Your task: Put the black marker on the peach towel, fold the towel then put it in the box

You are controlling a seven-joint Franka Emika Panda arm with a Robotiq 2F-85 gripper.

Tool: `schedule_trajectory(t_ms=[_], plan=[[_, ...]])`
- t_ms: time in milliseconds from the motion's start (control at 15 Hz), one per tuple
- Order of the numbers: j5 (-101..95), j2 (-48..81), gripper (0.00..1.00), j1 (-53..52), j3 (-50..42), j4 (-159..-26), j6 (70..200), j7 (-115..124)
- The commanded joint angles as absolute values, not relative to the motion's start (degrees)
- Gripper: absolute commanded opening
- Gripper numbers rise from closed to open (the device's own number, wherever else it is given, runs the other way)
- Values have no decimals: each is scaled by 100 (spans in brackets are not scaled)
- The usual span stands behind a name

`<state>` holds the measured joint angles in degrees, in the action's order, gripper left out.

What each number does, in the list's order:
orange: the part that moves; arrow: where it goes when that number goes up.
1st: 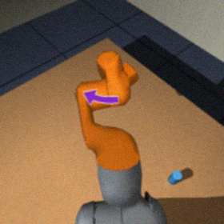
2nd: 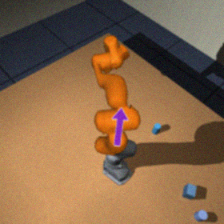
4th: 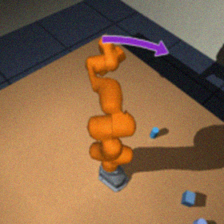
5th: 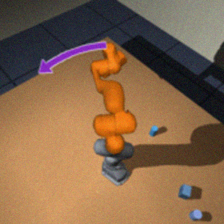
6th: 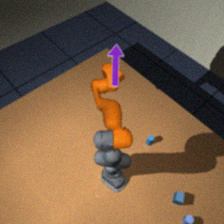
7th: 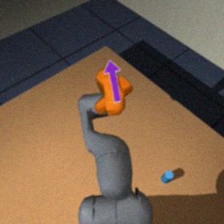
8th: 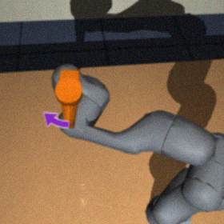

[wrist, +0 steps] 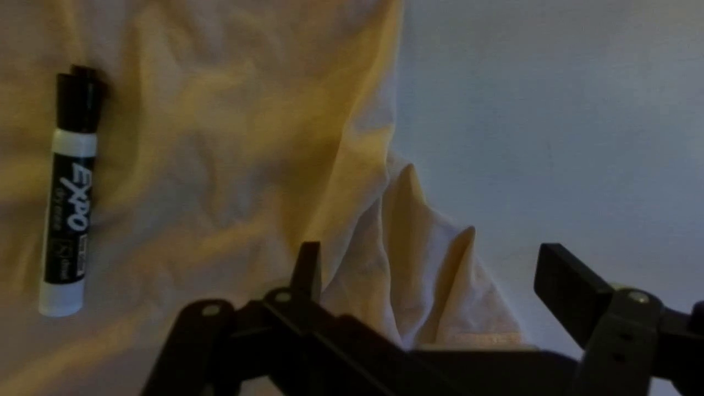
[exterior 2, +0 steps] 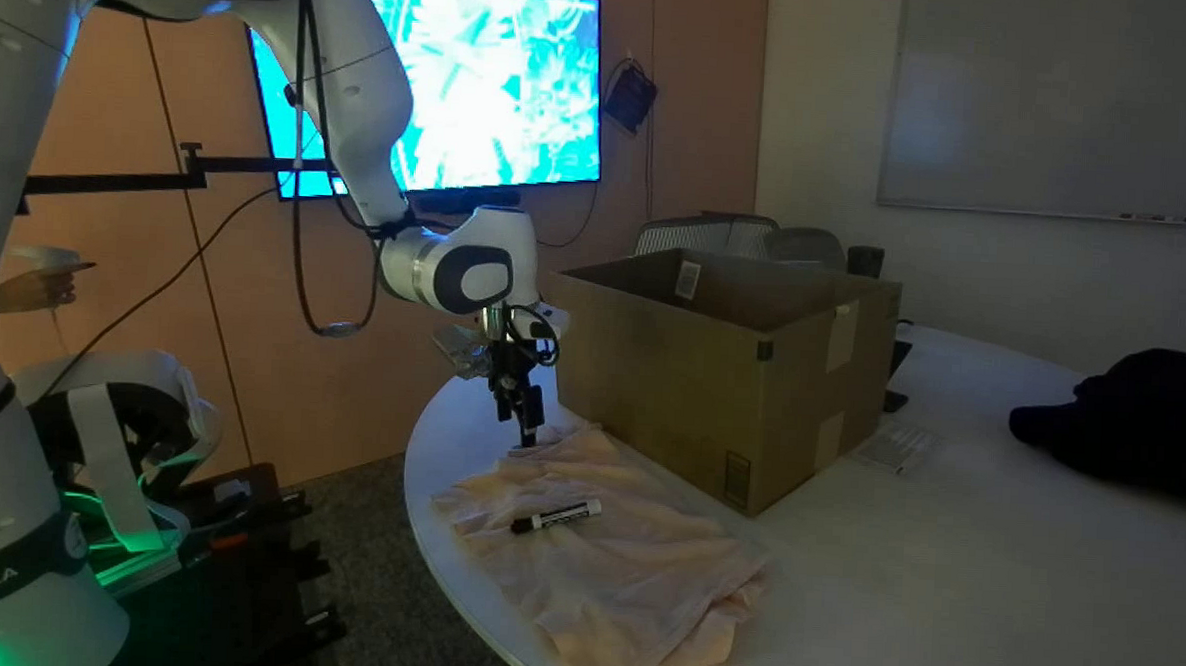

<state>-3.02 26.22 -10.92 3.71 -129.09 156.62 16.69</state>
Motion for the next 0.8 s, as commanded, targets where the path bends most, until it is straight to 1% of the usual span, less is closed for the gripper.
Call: schedule_trajectory(t_ms=[0, 333, 733], plan=[[-159, 3069, 100, -1128, 365, -12479, 15837, 1526], [-168, 3480, 100, -1103, 349, -12129, 15893, 1415], [-177, 3664, 100, -1002, 250, -11946, 16056, 1206]])
